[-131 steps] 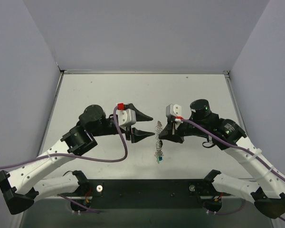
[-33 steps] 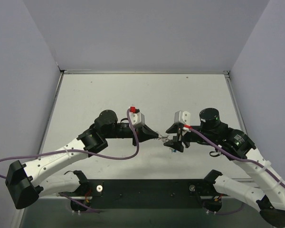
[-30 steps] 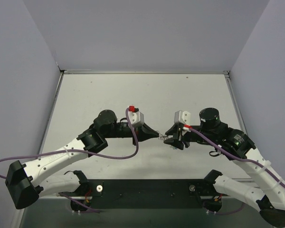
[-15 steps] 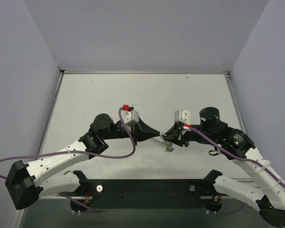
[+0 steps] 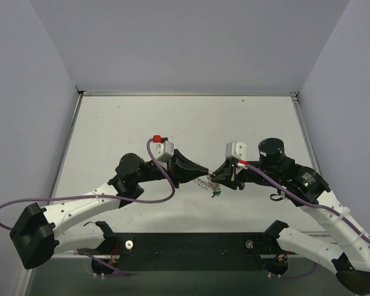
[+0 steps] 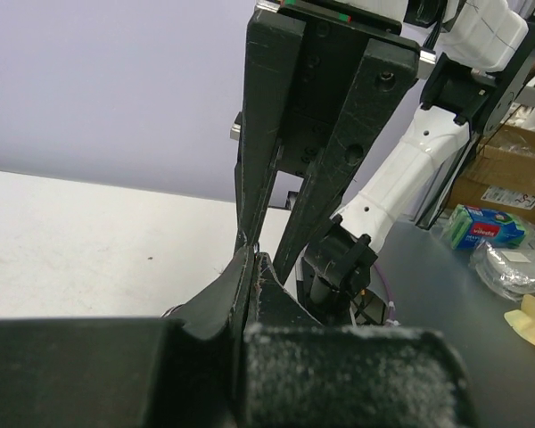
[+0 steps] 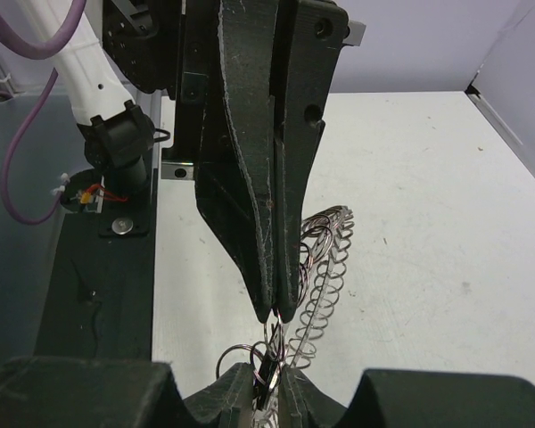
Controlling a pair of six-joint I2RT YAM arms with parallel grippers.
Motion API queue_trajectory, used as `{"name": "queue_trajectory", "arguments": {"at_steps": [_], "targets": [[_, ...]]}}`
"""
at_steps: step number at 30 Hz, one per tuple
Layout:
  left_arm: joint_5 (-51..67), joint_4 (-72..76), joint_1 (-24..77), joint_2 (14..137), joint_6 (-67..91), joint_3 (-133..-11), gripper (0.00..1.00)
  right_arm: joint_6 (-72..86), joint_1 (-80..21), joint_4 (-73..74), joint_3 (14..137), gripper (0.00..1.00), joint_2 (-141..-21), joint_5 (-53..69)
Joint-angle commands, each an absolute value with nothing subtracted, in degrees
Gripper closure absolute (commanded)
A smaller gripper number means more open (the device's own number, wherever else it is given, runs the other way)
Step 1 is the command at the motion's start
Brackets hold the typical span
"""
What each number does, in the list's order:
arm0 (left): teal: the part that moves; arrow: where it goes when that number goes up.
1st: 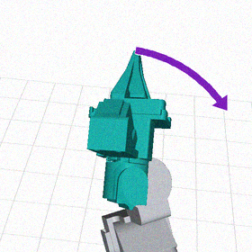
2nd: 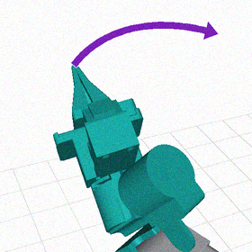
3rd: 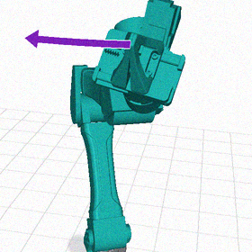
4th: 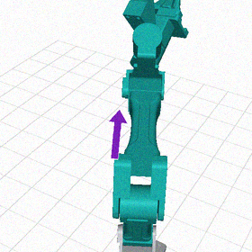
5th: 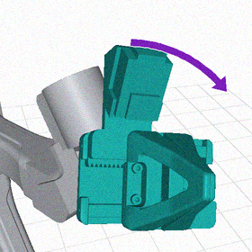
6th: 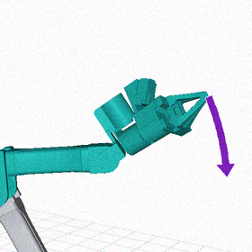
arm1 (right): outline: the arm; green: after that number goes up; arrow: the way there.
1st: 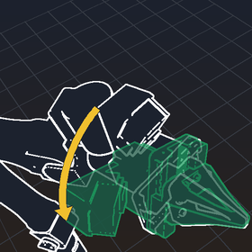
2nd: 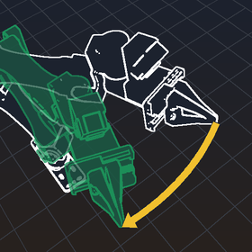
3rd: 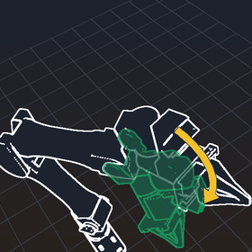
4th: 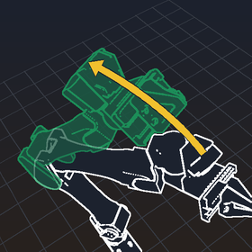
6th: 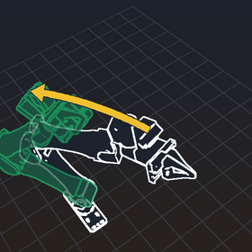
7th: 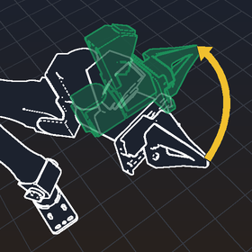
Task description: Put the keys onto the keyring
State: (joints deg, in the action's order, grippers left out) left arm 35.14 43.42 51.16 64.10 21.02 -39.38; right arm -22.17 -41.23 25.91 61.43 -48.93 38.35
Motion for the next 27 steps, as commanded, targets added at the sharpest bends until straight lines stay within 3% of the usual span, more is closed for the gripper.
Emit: {"name": "queue_trajectory", "arguments": {"at_steps": [1, 6, 16, 27], "targets": [[32.87, 57.73, 50.89, 64.6, 24.34, -39.64, 1.0, -22.76, -41.13, 25.31, 61.35, 0.81, -50.18, 42.01], [32.61, 60.64, 50.89, 65.48, 25.31, -39.2, 1.0, -22.85, -41.13, 25.4, 61.26, 0.78, -50.27, 42.63], [31.47, 52.48, 50.89, 63.55, 20.48, -39.03, 1.0, -22.68, -41.13, 24.44, 60.82, 0.43, -47.73, 39.2], [27.6, 46.5, 50.8, 62.31, 15.91, -37.79, 1.0, -21.27, -40.96, 21.18, 58.54, 0.33, -43.24, 35.33]]}}
